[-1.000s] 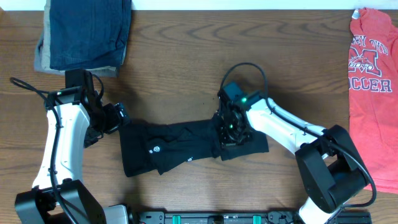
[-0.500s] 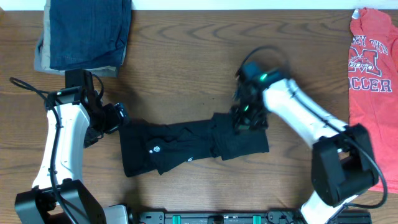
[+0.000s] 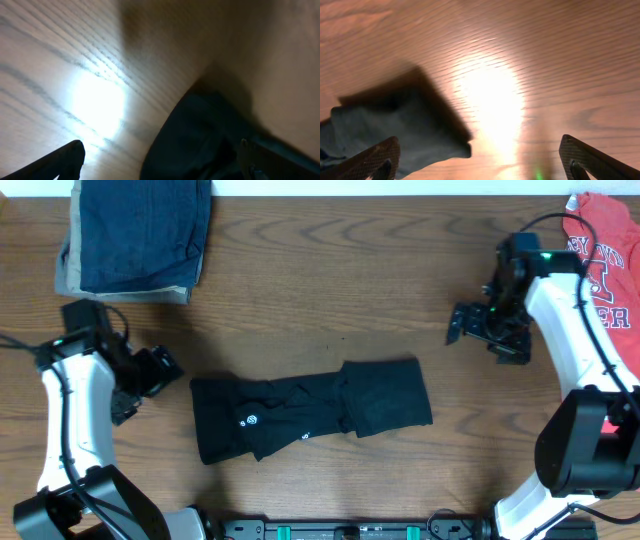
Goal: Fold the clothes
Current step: 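Retract the right gripper up and away to the right, then move the left gripper to the folded shirt's left end and grasp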
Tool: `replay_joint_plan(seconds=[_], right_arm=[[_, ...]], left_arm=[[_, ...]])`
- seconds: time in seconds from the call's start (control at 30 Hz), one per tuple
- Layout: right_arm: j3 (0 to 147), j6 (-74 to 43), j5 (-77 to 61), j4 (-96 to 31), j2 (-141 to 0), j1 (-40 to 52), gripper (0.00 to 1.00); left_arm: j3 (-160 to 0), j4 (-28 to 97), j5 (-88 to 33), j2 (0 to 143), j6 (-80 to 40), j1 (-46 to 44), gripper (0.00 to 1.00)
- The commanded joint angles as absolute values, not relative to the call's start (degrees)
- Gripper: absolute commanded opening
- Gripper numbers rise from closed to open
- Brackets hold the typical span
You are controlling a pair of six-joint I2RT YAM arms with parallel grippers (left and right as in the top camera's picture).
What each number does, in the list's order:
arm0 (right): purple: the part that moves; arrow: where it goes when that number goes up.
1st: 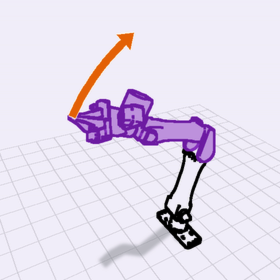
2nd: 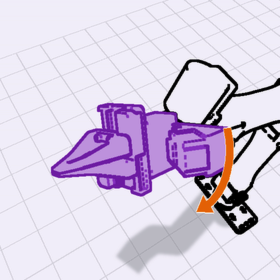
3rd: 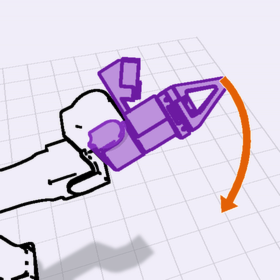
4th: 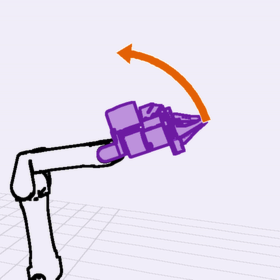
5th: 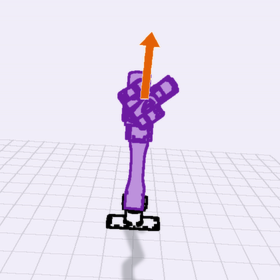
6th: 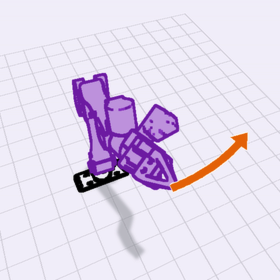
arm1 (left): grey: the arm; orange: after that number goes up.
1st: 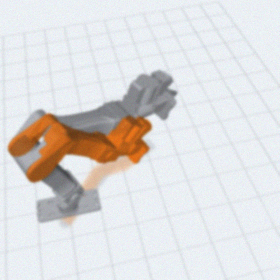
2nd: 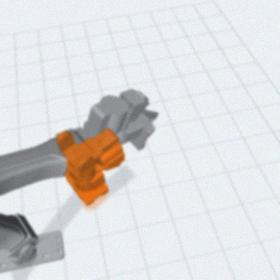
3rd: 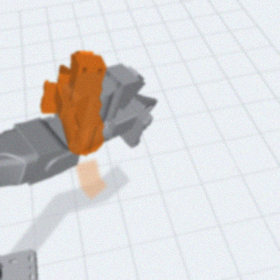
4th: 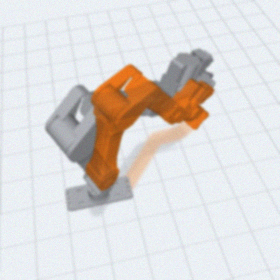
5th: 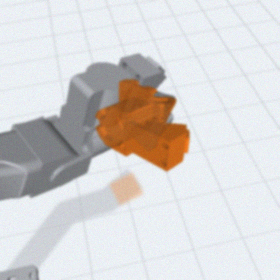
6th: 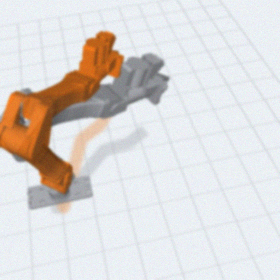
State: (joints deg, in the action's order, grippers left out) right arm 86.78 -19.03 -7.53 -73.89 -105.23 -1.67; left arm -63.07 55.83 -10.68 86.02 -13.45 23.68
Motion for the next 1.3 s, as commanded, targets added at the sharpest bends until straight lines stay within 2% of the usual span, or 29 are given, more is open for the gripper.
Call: replay_joint_plan(seconds=[0.0,0.23,0.43,0.73,1.27], right_arm=[[86.24,-15.94,-6.70,-73.89,-104.47,-3.01,0.99],[84.47,-14.48,-6.92,-72.14,-104.47,-3.05,0.99],[83.88,-14.48,-7.11,-71.35,-104.49,-2.94,0.99],[83.88,-12.58,-9.50,-70.94,-104.49,-2.81,0.99],[83.88,-12.58,-11.09,-70.94,-104.49,-1.96,0.99]], left_arm=[[-61.28,55.55,-17.61,86.70,-10.72,27.16,0.98],[-58.37,55.59,-17.87,90.39,-8.29,30.37,0.98],[-54.87,54.63,-23.20,91.00,-3.79,30.30,0.98],[-45.01,48.05,-27.16,91.00,-3.64,30.15,0.99],[-38.89,40.03,-28.10,91.00,-3.64,19.97,0.99]])
